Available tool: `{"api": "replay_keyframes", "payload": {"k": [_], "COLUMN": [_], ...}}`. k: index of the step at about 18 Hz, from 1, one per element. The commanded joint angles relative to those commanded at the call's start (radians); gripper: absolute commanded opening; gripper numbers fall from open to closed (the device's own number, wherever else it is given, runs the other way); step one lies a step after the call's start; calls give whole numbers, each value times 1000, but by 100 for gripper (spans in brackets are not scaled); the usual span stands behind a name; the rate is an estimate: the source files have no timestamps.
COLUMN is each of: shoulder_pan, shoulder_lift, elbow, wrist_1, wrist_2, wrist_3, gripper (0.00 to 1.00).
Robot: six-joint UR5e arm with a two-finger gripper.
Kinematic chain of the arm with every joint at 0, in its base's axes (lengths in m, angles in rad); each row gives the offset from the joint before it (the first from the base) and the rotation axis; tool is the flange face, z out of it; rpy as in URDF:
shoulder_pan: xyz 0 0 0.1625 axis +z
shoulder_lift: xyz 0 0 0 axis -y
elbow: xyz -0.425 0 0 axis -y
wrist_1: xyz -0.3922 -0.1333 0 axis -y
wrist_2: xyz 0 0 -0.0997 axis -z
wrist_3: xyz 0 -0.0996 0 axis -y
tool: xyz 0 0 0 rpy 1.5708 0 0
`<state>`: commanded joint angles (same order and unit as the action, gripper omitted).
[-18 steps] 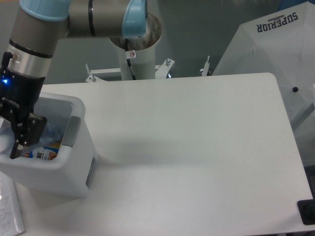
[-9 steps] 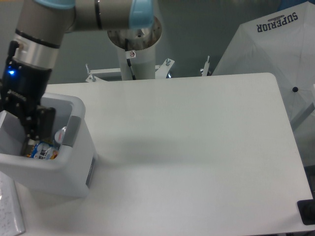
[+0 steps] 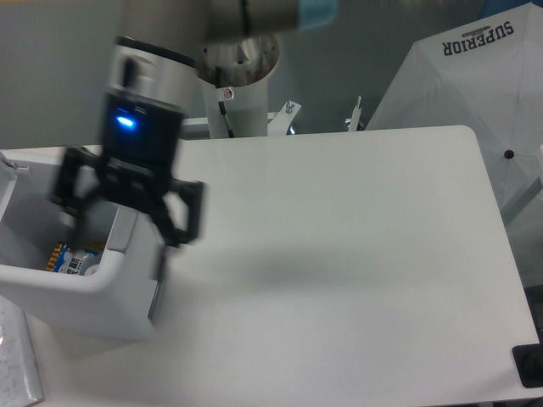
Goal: Place the trash in the trash can
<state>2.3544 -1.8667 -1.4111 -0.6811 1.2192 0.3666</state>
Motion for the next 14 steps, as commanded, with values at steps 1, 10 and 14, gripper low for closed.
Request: {"api": "replay_keyframes", "payload": {"k": [1,10,14], "shoulder_pan": [21,157,178], "shoulder_lift": [-18,-166,-187], "elbow": [0,31,38], "wrist_1": [-2,-213,-300], "wrist_2": [22,181,281], "wrist_3": [9,375,603], "gripper": [100,100,100]}}
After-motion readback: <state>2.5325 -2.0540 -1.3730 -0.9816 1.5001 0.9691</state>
